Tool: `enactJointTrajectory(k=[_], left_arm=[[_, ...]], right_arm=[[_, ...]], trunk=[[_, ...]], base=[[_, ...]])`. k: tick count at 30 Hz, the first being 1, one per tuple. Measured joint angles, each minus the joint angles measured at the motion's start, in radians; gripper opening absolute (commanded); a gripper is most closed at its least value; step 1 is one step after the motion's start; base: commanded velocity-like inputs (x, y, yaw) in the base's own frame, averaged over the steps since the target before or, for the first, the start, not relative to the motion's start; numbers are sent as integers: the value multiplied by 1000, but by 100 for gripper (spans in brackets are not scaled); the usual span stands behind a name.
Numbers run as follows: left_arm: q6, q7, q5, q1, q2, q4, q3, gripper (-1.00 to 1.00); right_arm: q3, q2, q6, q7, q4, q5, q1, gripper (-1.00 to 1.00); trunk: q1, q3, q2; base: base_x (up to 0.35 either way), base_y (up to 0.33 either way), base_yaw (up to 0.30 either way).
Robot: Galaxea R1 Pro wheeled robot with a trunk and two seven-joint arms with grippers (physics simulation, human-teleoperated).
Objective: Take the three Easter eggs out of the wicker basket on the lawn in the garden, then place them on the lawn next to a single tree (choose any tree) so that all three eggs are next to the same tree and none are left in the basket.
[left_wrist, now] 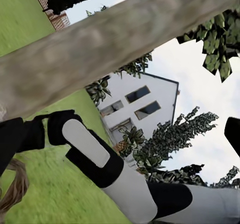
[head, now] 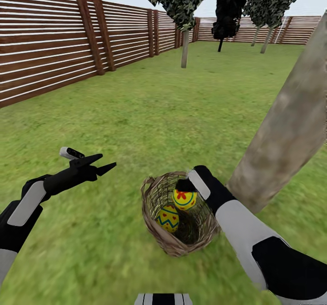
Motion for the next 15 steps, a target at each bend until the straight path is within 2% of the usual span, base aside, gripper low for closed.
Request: enactJointTrajectory(k=[2,3,6,7,9,10,11,12,13,15], left_arm=[[0,0,0,0,0,0,-1,100],[0,0,0,0,0,-1,-1,100],[1,0,0,0,0,0,0,100],[1,0,0,0,0,2,0,100],[1,0,-1,0,-1,3,0,100],[1,1,-1,0,-2,4,0,100],[1,1,-1,0,-4,4,0,100],[1,1,-1,0,-4,4,0,100],[1,1,-1,0,-5,6,0,100],[1,1,-1,0,-5,9,0,100]], right_arm=[[1,-26,65,0,-96,-59,2,-100],[1,-49,78,0,-146,-68,6,-100],[-3,-71,82,0,-180,-77,9,-100],[-10,-78,83,0,-182,-91,9,-100],[-33,-109,93,0,-187,-199,9,-100],[-37,-133,106,-1,-210,-280,9,-100],[-39,-149,111,-1,-250,-351,10,-100],[-39,-160,113,-1,-301,-394,13,-100],[-38,-165,113,-1,-366,-415,27,-100],[-37,-166,114,0,-481,-424,67,-100]], trunk=[[-1,8,0],[-1,12,1],[-3,23,1],[-3,27,2],[-4,35,2],[-4,39,2],[-5,43,3],[-5,46,3],[-6,50,3],[-6,58,4]], base=[[0,0,0],[0,0,0],[0,0,0],[0,0,0],[0,0,0],[0,0,0],[0,0,0],[-104,0,0],[-215,15,0],[-307,80,0]])
